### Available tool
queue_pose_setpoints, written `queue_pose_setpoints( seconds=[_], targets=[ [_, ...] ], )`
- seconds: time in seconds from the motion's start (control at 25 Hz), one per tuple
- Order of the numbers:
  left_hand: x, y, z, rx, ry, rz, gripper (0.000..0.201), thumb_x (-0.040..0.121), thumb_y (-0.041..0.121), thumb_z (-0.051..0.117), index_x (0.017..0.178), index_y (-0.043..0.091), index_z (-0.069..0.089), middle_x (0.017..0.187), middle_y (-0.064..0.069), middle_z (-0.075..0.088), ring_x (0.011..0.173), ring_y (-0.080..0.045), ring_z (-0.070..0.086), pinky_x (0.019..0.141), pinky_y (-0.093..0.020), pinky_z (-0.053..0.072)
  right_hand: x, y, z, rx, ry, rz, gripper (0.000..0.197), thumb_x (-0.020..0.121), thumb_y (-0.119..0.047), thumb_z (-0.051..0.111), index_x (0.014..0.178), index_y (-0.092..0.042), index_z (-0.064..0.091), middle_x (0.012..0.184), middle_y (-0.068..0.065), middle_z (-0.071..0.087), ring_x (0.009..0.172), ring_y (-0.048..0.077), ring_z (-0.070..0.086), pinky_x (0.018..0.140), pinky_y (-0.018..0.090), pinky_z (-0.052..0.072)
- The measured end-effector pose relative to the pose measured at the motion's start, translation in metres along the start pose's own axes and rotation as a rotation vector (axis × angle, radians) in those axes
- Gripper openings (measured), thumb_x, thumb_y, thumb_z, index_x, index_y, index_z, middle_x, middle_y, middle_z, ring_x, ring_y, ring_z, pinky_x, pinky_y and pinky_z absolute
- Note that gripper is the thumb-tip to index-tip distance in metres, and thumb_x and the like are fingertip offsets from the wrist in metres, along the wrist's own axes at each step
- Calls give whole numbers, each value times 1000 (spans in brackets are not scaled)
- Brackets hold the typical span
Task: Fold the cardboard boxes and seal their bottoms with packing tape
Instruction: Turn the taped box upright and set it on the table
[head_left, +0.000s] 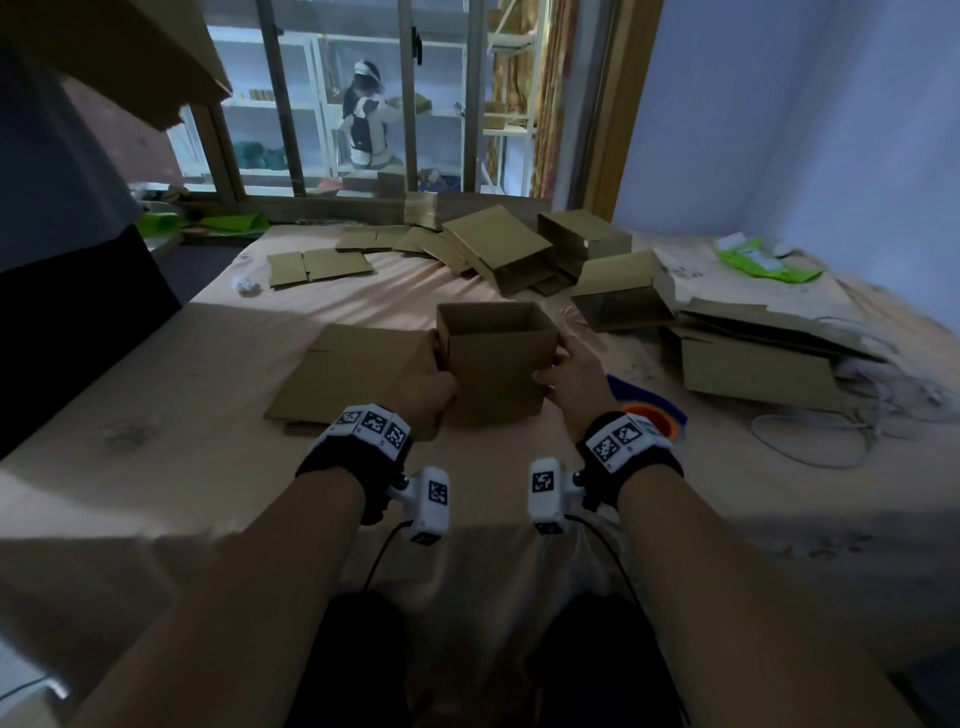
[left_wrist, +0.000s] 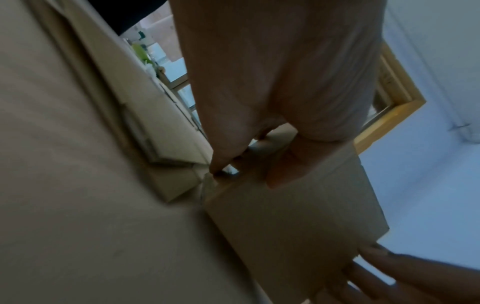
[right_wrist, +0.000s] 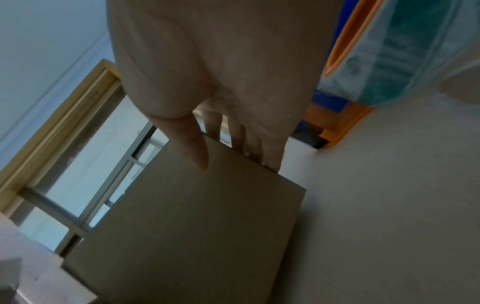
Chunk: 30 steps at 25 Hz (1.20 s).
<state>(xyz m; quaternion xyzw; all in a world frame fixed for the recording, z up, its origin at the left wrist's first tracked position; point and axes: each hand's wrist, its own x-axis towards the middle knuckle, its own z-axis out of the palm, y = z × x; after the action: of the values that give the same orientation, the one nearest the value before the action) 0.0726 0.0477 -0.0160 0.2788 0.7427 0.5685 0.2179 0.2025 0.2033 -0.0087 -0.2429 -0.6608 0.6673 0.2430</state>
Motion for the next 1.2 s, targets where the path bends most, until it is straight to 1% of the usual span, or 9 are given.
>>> queue_pose_setpoints(
  seconds=[0.12, 0.24, 0.44, 0.64, 0.76, 0.92, 1.04, 1.12, 1.2],
  targets=[
    [-2, -11, 6, 169, -7, -14, 80, 76, 4, 61, 142, 35, 30, 114, -9, 59, 96, -36, 62, 70, -51, 60, -5, 10, 2, -54, 36, 40, 66, 80, 6, 54, 128, -37, 44, 117, 9, 59, 108, 29, 58, 98, 55, 49],
    [-5, -16, 8, 228, 20, 19, 83, 78, 4, 60, 148, 28, 22, 118, -9, 56, 98, -31, 59, 82, -53, 57, -12, 13, 5, -79, 43, 41, 70, 79, 7, 54, 127, -42, 41, 110, 9, 60, 105, 30, 59, 96, 55, 49],
    [-8, -14, 11, 228, 41, 14, 87, 77, 4, 59, 151, 27, 19, 118, -9, 55, 102, -32, 59, 89, -51, 54, -18, 13, 14, -80, 36, 64, 79, 73, -5, 58, 125, -58, 33, 129, 11, 53, 110, 30, 55, 94, 55, 48],
    [-8, -15, 1, 195, 11, 135, 85, 79, 0, 69, 147, 33, 30, 128, 4, 55, 114, -29, 58, 75, -38, 54, -17, 7, 19, 51, 60, 2, 70, 86, -9, 58, 141, -42, 32, 129, 3, 52, 114, 25, 53, 99, 51, 45],
    [-11, -8, -12, 110, 101, 187, 87, 73, 7, 81, 143, 31, 36, 119, 18, 53, 120, -16, 53, 91, -35, 51, -9, -7, 33, 67, 60, -85, 64, 93, -15, 54, 148, -39, 31, 139, -4, 48, 119, 16, 51, 102, 44, 44],
    [-21, 5, -28, 162, 268, 168, 99, 64, 28, 90, 142, 17, 31, 124, 8, 44, 109, -11, 48, 78, -21, 43, -5, -23, 72, 1, 12, -134, 66, 99, -30, 51, 154, -39, 16, 154, -4, 35, 133, 18, 42, 106, 38, 39],
    [-35, 11, -40, 86, 332, 109, 88, 71, 37, 86, 136, 15, 31, 117, 8, 47, 106, -13, 52, 77, -24, 44, -4, -27, 108, 19, -22, -48, 51, 101, -44, 37, 150, -30, 32, 136, -6, 53, 122, 18, 51, 87, 28, 47],
    [-47, 19, -51, -65, 325, 57, 56, 93, 38, 64, 133, 14, 35, 109, 5, 53, 98, -13, 58, 66, -16, 45, -6, -28, 125, 125, -72, 23, 48, 102, -49, 31, 134, -21, 54, 112, -3, 67, 103, 18, 61, 67, 23, 51],
    [-50, 19, -69, -214, 373, 23, 35, 103, 44, 40, 128, 20, 46, 104, 3, 56, 86, -4, 53, 61, -7, 44, -4, -22, 142, 153, -95, 33, 40, 104, -42, 33, 127, -20, 56, 101, -1, 67, 90, 15, 63, 54, 17, 51]
  ],
)
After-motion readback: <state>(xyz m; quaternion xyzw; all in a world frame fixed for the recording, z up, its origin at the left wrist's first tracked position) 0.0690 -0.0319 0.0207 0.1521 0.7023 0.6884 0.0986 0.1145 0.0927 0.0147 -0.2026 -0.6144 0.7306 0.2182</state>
